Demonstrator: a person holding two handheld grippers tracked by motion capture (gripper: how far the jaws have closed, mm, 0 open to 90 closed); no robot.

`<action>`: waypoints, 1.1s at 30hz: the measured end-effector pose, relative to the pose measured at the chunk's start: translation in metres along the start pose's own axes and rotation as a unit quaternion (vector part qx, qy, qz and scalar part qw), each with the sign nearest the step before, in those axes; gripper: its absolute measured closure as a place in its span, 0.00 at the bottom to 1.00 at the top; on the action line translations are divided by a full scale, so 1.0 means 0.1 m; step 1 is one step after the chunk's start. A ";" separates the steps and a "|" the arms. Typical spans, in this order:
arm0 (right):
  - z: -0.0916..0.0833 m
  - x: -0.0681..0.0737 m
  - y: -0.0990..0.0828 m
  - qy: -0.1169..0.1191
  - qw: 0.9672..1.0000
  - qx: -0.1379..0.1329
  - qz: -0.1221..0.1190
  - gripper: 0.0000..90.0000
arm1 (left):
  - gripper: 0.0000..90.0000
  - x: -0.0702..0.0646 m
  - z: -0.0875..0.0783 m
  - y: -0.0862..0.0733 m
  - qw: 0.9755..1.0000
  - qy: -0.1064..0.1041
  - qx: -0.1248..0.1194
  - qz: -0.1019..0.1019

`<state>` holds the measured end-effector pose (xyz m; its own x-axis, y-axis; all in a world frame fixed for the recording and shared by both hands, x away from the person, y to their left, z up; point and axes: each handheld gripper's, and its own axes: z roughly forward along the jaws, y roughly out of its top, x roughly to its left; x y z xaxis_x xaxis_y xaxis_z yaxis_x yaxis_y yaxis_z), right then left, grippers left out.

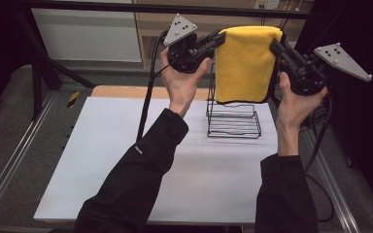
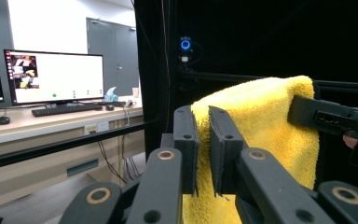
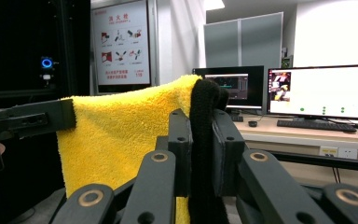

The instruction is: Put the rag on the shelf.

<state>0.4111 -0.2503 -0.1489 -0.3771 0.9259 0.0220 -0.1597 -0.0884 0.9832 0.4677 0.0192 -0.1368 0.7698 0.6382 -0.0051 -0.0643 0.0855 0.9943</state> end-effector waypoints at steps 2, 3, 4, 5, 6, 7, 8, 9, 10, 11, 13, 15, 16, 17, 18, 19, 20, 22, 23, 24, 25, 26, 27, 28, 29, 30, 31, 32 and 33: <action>0.03 -0.02 0.03 -0.002 1.000 -0.001 0.000 0.90 | 0.92 0.02 0.04 0.03 1.000 0.000 -0.001 -0.003; 0.05 -0.02 0.04 -0.003 1.000 -0.002 0.001 0.90 | 0.92 0.03 0.06 0.04 1.000 0.000 -0.001 -0.007; 0.06 -0.03 0.05 -0.003 1.000 -0.002 0.001 0.90 | 0.92 0.05 0.08 0.06 1.000 0.002 -0.001 -0.009; 0.09 -0.04 0.07 -0.003 1.000 -0.002 0.001 0.90 | 0.92 0.05 0.09 0.06 1.000 0.002 -0.001 -0.010; 0.10 -0.05 0.07 -0.004 1.000 -0.001 0.000 0.90 | 0.92 0.06 0.11 0.07 1.000 0.004 0.000 -0.008; 0.11 -0.06 0.08 -0.004 1.000 -0.001 0.000 0.90 | 0.92 0.06 0.12 0.08 1.000 0.006 -0.001 -0.007; 0.13 -0.07 0.09 -0.006 1.000 0.000 -0.001 0.90 | 0.92 0.07 0.14 0.09 1.000 0.007 0.000 -0.005; 0.15 -0.08 0.10 -0.007 1.000 0.000 -0.002 0.90 | 0.92 0.08 0.15 0.09 1.000 0.008 0.000 -0.005; 0.16 -0.08 0.10 -0.007 1.000 0.000 -0.001 0.90 | 0.92 0.08 0.17 0.10 1.000 0.008 -0.001 -0.006; 0.17 -0.10 0.11 -0.007 1.000 -0.001 -0.001 0.90 | 0.92 0.09 0.18 0.10 1.000 0.007 -0.002 -0.011; 0.20 -0.12 0.11 -0.008 1.000 -0.001 -0.001 0.90 | 0.92 0.11 0.21 0.12 1.000 0.008 0.000 -0.011; 0.23 -0.15 0.12 -0.008 1.000 -0.002 0.002 0.90 | 0.92 0.12 0.25 0.15 1.000 0.011 0.001 -0.006; 0.25 -0.16 0.13 -0.008 1.000 -0.002 0.003 0.90 | 0.92 0.12 0.25 0.16 1.000 0.012 0.000 -0.005; 0.26 -0.16 0.13 -0.009 1.000 -0.003 0.002 0.90 | 0.92 0.12 0.27 0.17 1.000 0.013 -0.002 -0.004; 0.28 -0.17 0.14 -0.010 1.000 -0.004 0.003 0.90 | 0.92 0.13 0.28 0.18 1.000 0.015 -0.001 0.000; 0.29 -0.19 0.14 -0.009 1.000 -0.005 0.004 0.90 | 0.92 0.13 0.29 0.19 1.000 0.015 -0.001 0.001; 0.31 -0.20 0.14 -0.010 1.000 -0.006 0.004 0.90 | 0.92 0.15 0.31 0.20 1.000 0.017 -0.001 0.003; 0.35 -0.21 0.15 -0.009 1.000 -0.006 0.003 0.90 | 0.92 0.17 0.34 0.21 1.000 0.020 0.001 0.003; 0.37 -0.21 0.15 -0.009 1.000 -0.006 0.003 0.90 | 0.92 0.19 0.35 0.21 1.000 0.020 0.001 0.000; 0.39 -0.22 0.15 -0.010 1.000 -0.006 0.003 0.90 | 0.92 0.20 0.36 0.22 1.000 0.020 -0.002 -0.001; 0.41 -0.22 0.15 -0.010 1.000 -0.007 0.002 0.90 | 0.92 0.21 0.37 0.23 1.000 0.021 -0.002 0.001; 0.43 -0.23 0.16 -0.010 1.000 -0.007 0.004 0.90 | 0.92 0.23 0.39 0.23 1.000 0.023 -0.001 0.004; 0.45 -0.24 0.16 -0.011 1.000 -0.007 0.002 0.90 | 0.92 0.24 0.40 0.23 1.000 0.024 -0.003 0.003; 0.47 -0.25 0.16 -0.011 1.000 -0.007 0.001 0.90 | 0.92 0.25 0.42 0.24 1.000 0.023 -0.003 0.001; 0.49 -0.25 0.16 -0.012 1.000 -0.007 0.003 0.90 | 0.92 0.27 0.44 0.23 1.000 0.026 -0.002 0.003; 0.52 -0.26 0.16 -0.013 1.000 -0.007 0.004 0.90 | 0.92 0.28 0.45 0.23 1.000 0.027 -0.002 0.004; 0.54 -0.27 0.16 -0.013 1.000 -0.006 0.005 0.90 | 0.92 0.29 0.46 0.22 1.000 0.028 -0.002 0.005; 0.56 -0.28 0.15 -0.014 1.000 -0.006 0.003 0.90 | 0.92 0.30 0.47 0.21 1.000 0.030 -0.001 0.006; 0.57 -0.28 0.14 -0.014 1.000 -0.003 0.002 0.90 | 0.92 0.31 0.48 0.20 1.000 0.030 -0.001 0.009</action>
<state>0.4719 -0.2566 -0.1252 -0.3529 0.9351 0.0308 -0.1646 -0.0945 0.9818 0.5210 0.0042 -0.1123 0.7289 0.6846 0.0055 -0.0785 0.0756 0.9940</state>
